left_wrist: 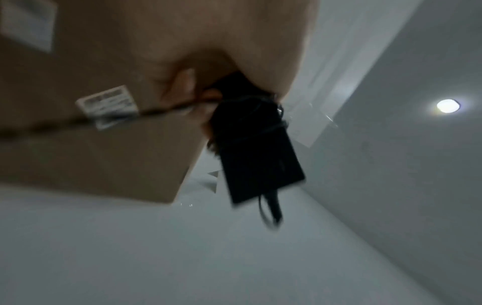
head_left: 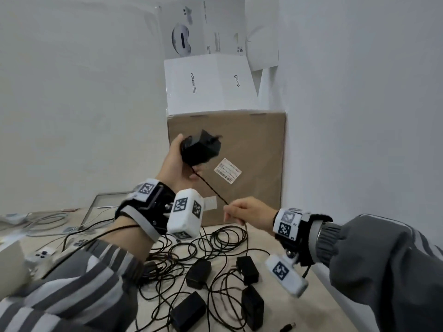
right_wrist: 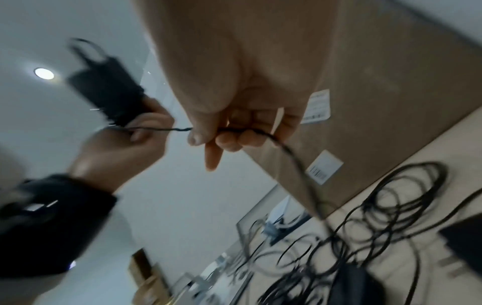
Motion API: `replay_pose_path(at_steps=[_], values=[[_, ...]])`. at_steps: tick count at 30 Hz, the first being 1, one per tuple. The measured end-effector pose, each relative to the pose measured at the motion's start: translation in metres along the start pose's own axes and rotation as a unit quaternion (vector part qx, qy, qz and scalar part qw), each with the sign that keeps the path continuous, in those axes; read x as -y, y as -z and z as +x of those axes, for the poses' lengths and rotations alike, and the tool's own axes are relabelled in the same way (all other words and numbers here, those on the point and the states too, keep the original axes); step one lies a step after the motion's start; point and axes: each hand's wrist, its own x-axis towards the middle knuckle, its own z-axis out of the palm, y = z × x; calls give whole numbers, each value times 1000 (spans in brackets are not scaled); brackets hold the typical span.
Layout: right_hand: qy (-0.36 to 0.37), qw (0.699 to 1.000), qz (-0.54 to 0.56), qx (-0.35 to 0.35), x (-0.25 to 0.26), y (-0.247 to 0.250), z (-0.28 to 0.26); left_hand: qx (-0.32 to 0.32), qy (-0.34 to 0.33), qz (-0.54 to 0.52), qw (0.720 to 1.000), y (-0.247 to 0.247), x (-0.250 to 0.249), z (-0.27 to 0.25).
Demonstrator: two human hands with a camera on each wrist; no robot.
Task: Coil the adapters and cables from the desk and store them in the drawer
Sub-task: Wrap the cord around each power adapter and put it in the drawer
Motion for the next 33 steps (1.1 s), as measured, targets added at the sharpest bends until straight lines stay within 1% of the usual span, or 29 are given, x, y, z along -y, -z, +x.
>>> replay_pose_path(at_steps=[1,2,3,4,5,6,7,8,9,10,11,12,13,14,15,16,17,18,19,20,21,22,23,24,25,26,27,29,33], values=[[-10,999,-30,-22,-3,10,2,17,15,78,997,4,-2,-3],[-18,997,-49,-50,-3,22,4,26,28,180,983,8,-2,-5],[-23,995,-58,-79,-3,33,7,33,43,294,954,11,-1,-9],[-24,993,-60,-101,2,43,9,43,54,406,911,13,3,-12],[-23,991,-65,-115,5,51,13,51,58,504,860,15,9,-14],[-19,990,-76,-117,13,55,17,56,51,582,809,15,16,-15],[-15,989,-91,-113,23,56,19,49,37,638,767,15,25,-12],[-10,988,-106,-110,33,54,21,20,15,675,738,16,32,-8],[-3,987,-115,-108,44,48,22,-24,-4,692,721,18,39,-2],[1,988,-115,-105,53,41,22,-73,-17,683,726,20,46,4],[4,991,-95,-98,60,32,21,-120,-32,654,746,22,51,10],[2,995,-57,-86,63,22,20,-164,-48,604,778,23,54,14],[2,997,-24,-75,62,13,19,-201,-64,533,820,21,52,15],[5,998,-11,-65,59,4,16,-228,-82,444,863,17,49,14],[9,998,-13,-53,53,-3,14,-236,-91,333,909,14,46,14],[10,999,-17,-36,46,-7,11,-222,-91,198,951,12,42,14],[5,1000,-22,-19,39,-7,8,-185,-78,71,977,10,37,11],[-6,999,-34,-6,33,-4,6,-134,-59,-6,989,10,31,7],[-18,998,-56,-3,27,3,6,-84,-32,-12,996,11,28,5],[-31,996,-84,-9,23,12,5,-38,-2,31,999,13,27,1],[-42,993,-111,-26,19,22,5,-3,24,111,994,16,26,-3],[-48,989,-132,-46,17,33,6,21,49,222,974,16,26,-8],[-49,987,-145,-60,17,42,7,41,67,347,934,16,27,-12],[-46,985,-152,-66,19,48,7,60,75,461,882,14,29,-15],[-43,985,-155,-70,22,50,7,72,75,550,829,13,33,-15],[-39,984,-158,-76,26,49,8,73,67,604,791,12,37,-14],[-34,982,-165,-85,30,46,9,58,52,635,769,10,41,-12],[-25,980,-174,-98,35,36,11,2,18,659,752,9,47,-7],[-21,986,-113,-117,38,15,11,-106,-19,634,766,11,59,7]])
